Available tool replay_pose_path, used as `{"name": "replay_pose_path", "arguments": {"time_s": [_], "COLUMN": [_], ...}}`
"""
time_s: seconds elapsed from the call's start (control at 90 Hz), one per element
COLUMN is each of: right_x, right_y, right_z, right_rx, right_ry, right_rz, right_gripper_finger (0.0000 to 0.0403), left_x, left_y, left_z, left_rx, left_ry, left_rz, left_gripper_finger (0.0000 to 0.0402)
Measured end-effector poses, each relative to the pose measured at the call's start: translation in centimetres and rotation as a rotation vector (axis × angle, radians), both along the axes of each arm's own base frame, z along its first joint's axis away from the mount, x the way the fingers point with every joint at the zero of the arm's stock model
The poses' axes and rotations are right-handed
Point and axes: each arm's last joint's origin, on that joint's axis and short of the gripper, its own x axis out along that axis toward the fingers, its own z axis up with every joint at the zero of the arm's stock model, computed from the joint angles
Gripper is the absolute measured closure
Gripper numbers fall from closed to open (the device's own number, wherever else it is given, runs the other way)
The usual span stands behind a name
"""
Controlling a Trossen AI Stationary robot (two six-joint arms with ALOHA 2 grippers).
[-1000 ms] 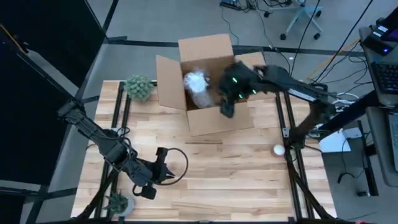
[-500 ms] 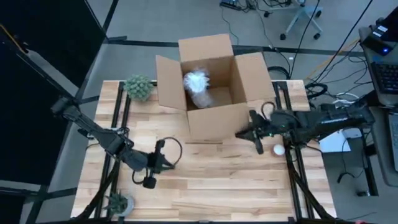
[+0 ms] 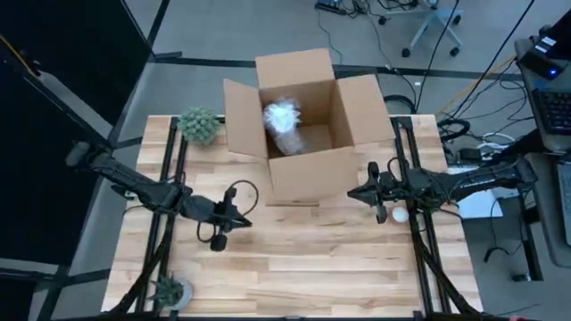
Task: Wrap mug
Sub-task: Return to Home Position
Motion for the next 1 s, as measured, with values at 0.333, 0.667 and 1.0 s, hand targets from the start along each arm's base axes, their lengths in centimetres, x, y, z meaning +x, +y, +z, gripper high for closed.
{"name": "replay_pose_path", "arguments": {"time_s": [0.333, 0.667, 1.0], "right_x": [-1.2, -1.3, -1.3], "right_y": [-0.2, -0.2, -0.2], "right_z": [-2.8, -3.0, -3.2], "right_rx": [0.037, 0.008, 0.015], "right_ry": [-0.025, -0.016, 0.000], "right_rz": [-0.029, -0.027, -0.027], "right_gripper_finger": [0.0402, 0.0403, 0.0403], "left_x": [-0.9, -6.1, -9.1], "left_y": [5.3, 7.1, 7.4], "left_z": [-0.8, -3.2, -3.1], "left_rx": [-0.040, -0.150, -0.071], "left_ry": [-0.061, -0.191, -0.410], "left_rz": [0.051, 0.195, 0.320], "left_gripper_finger": [0.0391, 0.0391, 0.0391]}}
